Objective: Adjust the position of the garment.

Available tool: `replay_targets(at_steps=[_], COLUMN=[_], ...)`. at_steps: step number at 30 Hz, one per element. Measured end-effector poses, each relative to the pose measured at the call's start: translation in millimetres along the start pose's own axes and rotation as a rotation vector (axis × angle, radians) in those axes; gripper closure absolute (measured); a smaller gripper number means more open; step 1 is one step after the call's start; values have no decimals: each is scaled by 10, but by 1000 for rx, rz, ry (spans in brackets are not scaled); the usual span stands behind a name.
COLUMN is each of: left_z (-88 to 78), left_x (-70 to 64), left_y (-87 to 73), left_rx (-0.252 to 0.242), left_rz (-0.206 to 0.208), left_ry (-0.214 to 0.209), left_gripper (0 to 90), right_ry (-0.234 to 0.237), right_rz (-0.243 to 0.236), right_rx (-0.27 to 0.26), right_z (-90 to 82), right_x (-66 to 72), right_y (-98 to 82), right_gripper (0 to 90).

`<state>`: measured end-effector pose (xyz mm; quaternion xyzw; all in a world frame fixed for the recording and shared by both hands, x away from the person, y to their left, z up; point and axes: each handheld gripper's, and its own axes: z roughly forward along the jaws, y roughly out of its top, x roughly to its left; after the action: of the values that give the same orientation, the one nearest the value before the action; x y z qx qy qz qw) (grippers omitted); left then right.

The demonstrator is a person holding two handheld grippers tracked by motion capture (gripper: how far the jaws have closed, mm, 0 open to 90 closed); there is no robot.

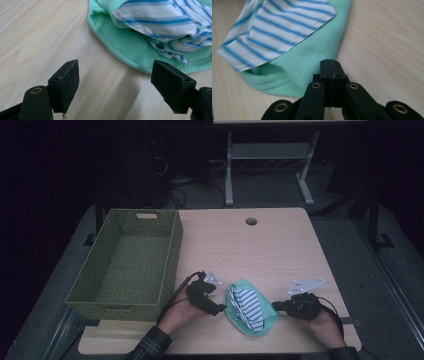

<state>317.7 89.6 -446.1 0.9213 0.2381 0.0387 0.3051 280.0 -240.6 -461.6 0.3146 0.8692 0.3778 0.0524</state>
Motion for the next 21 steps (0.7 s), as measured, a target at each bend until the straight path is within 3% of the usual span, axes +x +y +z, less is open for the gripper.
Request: replay_targets(at_steps=[6,7,11,12,13,16,18,21], left_z=[-54,-92,-166,-166,-200,-222,-252,-256], left_x=[-25,-35,-61,-61,-95,-124,-179,-209], left_y=[47,80,158,158,211,260,363,418], left_rx=[-7,-10,-29,-29,-40,-50,-70,-79], left_rz=[-6,0,5,5,7,21,40,48], left_ry=[-2,2,-10,-10,-21,-23,-35,-44], left_gripper=[220,221,225,226,226,228,231,233], right_ry=[-82,-146,-226,-226,-260,-278,-320,-333], right_rz=[49,78,121,121,140,150,163,172], right_rx=[-38,-49,-40,-40,-39,-39,-35,-40], right_z=[-47,-56,-39,-39,-28,-24,-10,-6], right_x=[-118,-197,-336,-336,-385,-419,-443,-462], right_y=[0,-13,-47,-47,-63,-75,-93,-103], right_gripper=[852,785,639,639,561,503,387,338])
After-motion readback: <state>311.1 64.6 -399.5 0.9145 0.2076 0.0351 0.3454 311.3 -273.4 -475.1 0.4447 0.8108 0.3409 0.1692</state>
